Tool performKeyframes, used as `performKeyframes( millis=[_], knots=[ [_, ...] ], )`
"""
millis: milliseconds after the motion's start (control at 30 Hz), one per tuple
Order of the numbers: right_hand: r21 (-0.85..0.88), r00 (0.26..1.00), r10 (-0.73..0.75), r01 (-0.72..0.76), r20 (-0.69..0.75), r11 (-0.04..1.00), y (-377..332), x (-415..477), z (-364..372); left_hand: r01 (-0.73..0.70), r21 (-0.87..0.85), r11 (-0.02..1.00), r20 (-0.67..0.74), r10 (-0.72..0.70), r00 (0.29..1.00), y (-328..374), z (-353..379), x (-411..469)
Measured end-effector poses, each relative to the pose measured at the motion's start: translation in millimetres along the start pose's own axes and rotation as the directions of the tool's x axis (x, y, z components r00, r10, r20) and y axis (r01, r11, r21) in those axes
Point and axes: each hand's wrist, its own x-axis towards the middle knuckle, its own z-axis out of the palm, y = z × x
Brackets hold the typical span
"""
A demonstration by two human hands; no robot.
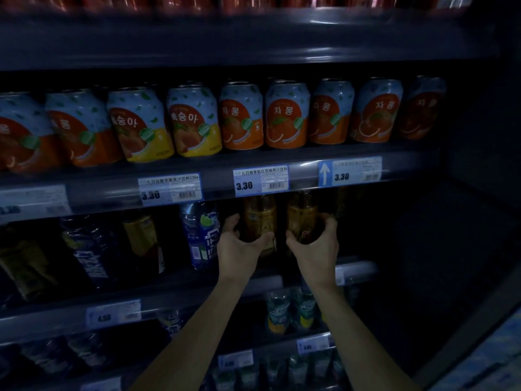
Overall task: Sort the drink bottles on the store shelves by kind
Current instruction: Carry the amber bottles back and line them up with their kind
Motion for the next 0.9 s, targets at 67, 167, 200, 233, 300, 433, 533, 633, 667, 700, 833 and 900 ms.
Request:
performKeyframes(
  millis=[67, 167, 200, 233, 300, 433, 533, 633, 667, 700, 833, 900],
  knots=[
    [-0.007, 1.0, -0.009, 0.009, 0.005, 1.0, 1, -1, 1, 0.009, -0.023, 1.0, 0.026, -0.009, 1.0, -1, 0, -1],
    [0.008, 1.0, -0.017, 0.017, 0.013, 1.0, 3, -5, 2, 0.011, -0.043, 0.999, 0.043, -0.009, 0.999, -3, -1, -4],
    [0.013, 1.0, -0.021, 0.02, 0.015, 1.0, 3, -6, 2, 0.005, -0.041, 0.999, 0.04, -0.004, 0.999, -2, -1, -4],
    [0.015, 1.0, -0.02, 0.02, 0.017, 1.0, 4, -8, 2, 0.0, -0.037, 0.999, 0.038, 0.002, 0.999, -1, -1, -4],
    [0.01, 1.0, -0.015, 0.015, 0.019, 1.0, 7, -12, 3, -0.006, -0.021, 1.0, 0.037, 0.006, 0.999, 0, 0, -5],
    [-0.019, 1.0, -0.013, 0.013, 0.001, 1.0, 14, -18, 3, -0.04, 0.018, 0.999, 0.029, 0.039, 0.999, 0, 2, -9],
    [-0.038, 1.0, -0.012, 0.012, -0.006, 0.999, 17, -18, 0, -0.034, 0.041, 0.999, 0.007, 0.033, 0.999, 1, 5, -17],
    [-0.063, 1.0, -0.021, 0.021, -0.006, 0.998, 18, -18, -3, -0.017, 0.039, 0.999, -0.033, 0.018, 0.999, 0, 9, -27],
    [-0.067, 1.0, -0.021, 0.02, -0.004, 0.998, 19, -17, -4, -0.021, 0.038, 0.999, -0.042, 0.022, 0.999, 0, 11, -30],
    [-0.069, 1.0, -0.019, 0.019, -0.001, 0.997, 19, -17, -5, -0.024, 0.042, 0.999, -0.049, 0.026, 0.998, -2, 12, -31],
    [-0.092, 1.0, -0.026, 0.027, 0.013, 0.995, 22, -19, -5, -0.016, 0.117, 0.993, -0.091, 0.027, 0.996, -4, 13, -37],
    [-0.098, 0.999, -0.031, 0.032, 0.011, 0.995, 21, -19, -4, -0.008, 0.156, 0.988, -0.094, 0.023, 0.995, -3, 13, -38]
  ],
)
